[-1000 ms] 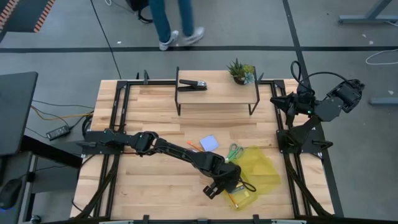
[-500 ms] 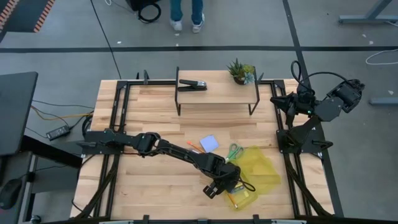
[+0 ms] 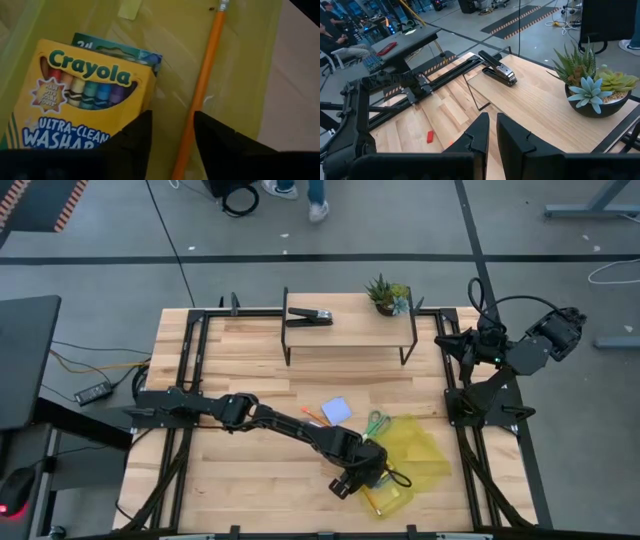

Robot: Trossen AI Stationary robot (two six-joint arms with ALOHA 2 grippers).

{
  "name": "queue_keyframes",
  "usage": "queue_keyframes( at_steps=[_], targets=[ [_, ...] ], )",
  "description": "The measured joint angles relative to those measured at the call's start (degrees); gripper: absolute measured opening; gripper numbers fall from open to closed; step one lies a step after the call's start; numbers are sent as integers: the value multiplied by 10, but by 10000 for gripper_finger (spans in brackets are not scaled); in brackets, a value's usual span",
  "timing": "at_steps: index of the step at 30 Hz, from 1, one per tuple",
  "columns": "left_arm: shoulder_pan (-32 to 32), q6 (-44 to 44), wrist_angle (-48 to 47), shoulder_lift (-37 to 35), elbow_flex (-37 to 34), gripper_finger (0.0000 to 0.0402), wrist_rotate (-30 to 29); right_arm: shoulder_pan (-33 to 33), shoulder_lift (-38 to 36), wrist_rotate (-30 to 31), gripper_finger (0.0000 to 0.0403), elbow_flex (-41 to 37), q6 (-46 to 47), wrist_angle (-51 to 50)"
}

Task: Pack school essentials
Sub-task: Put the yellow pencil into the yellow supply box

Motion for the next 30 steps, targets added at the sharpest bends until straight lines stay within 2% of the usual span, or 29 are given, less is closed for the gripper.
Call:
queue_keyframes(
  at_steps=[8,14,18,30],
  targets=[
    [0,-1,11,0,1,211,-24,0,0,0,41,0,0,0],
    [0,-11,8,-7,1,226,-26,0,0,0,41,0,0,0],
    [0,-11,6,-13,3,219,-26,0,0,5,41,0,0,0],
    [1,-16,6,-18,3,163,-23,0,0,5,41,0,0,0]
  ],
)
